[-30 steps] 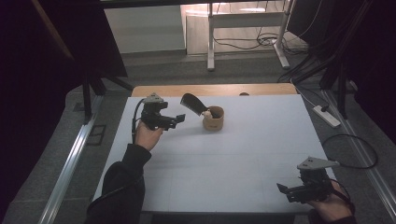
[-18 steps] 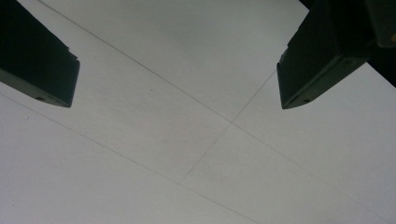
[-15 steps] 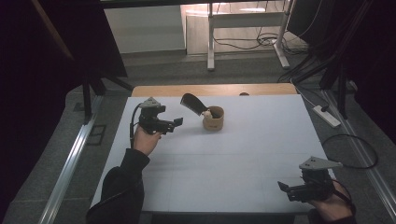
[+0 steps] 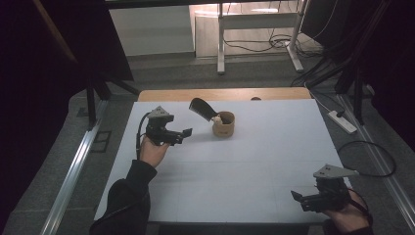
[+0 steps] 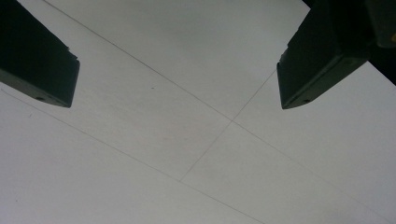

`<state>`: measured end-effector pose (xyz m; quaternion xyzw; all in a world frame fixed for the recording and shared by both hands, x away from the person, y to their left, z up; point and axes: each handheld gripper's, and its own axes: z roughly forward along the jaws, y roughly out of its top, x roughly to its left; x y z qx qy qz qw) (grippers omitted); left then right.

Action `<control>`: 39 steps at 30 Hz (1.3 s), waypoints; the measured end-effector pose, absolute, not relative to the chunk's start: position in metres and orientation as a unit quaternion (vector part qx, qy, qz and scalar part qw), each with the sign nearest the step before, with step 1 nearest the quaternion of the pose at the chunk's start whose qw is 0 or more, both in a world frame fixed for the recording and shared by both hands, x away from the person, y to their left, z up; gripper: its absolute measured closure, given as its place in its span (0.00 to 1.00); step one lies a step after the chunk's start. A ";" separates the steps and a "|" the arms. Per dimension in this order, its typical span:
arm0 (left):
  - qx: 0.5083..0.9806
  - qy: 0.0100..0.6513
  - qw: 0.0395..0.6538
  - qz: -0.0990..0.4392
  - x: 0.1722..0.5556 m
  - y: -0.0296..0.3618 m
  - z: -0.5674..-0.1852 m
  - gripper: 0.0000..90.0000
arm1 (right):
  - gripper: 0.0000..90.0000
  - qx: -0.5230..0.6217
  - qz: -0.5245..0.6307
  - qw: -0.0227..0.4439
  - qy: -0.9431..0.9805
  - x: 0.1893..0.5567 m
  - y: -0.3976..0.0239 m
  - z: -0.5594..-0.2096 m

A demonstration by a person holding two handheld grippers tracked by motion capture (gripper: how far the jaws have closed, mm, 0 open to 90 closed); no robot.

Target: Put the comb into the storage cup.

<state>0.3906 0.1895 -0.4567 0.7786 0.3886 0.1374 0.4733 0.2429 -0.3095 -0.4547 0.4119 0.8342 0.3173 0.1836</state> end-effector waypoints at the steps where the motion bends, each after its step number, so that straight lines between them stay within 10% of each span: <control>1: 0.778 0.390 0.473 0.137 0.389 0.190 -0.457 0.00 | 0.00 0.412 0.318 0.184 0.834 0.243 -0.310 -0.455; 39: 0.776 0.394 0.471 0.140 0.347 0.208 -0.456 0.00 | 0.00 0.410 0.319 0.179 0.835 0.243 -0.310 -0.455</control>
